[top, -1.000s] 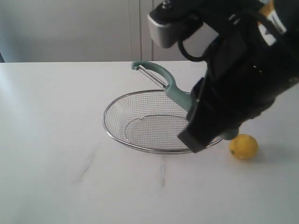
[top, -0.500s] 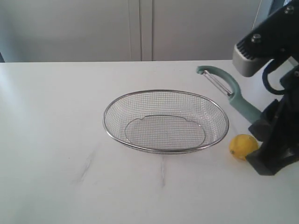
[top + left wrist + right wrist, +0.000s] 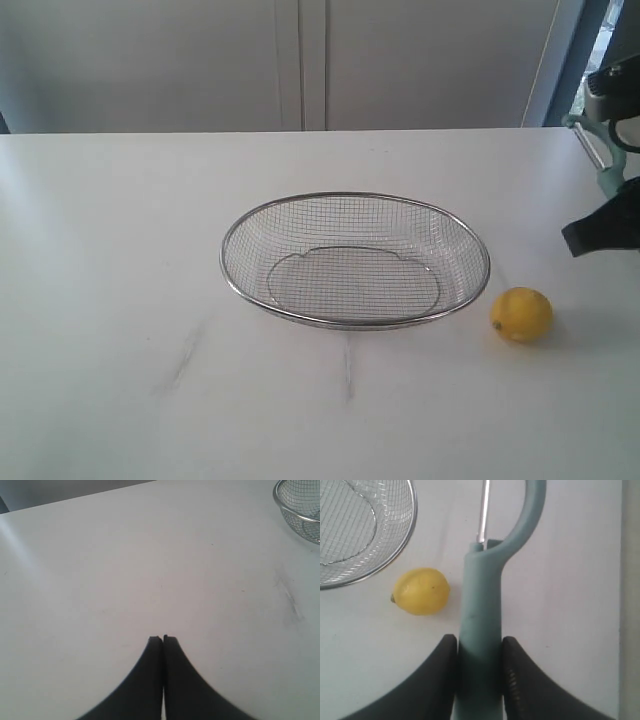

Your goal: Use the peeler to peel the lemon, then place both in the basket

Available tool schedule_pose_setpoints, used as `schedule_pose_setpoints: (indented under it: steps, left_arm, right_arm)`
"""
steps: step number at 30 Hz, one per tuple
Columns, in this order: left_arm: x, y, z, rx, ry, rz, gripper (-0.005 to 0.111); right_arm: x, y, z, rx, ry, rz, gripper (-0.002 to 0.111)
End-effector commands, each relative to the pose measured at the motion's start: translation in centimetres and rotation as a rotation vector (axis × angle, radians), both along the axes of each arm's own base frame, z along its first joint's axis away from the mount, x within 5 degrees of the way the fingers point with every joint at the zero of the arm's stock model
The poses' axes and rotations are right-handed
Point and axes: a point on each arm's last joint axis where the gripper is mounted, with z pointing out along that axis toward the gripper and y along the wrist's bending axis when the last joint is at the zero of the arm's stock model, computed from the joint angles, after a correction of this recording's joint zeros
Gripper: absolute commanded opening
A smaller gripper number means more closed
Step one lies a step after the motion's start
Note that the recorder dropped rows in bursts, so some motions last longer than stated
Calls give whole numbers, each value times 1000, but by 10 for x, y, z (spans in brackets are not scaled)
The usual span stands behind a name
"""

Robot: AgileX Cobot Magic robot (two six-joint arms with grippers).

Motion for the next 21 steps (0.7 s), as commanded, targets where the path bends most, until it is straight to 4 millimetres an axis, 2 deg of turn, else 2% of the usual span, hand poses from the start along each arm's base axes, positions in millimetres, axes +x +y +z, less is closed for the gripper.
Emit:
schedule_pose_setpoints:
  steps: [1, 9, 21]
  left_arm:
    - [0, 0, 0, -12, -8, 6, 0]
    - [2, 0, 4, -18, -59, 12, 0]
    - [3, 1, 9, -27, -113, 20, 0]
  right_arm:
    - [15, -5, -16, 103, 57, -34, 0]
    - [21, -8, -17, 102, 34, -44, 0]
    - [16, -10, -22, 86, 89, -59, 0]
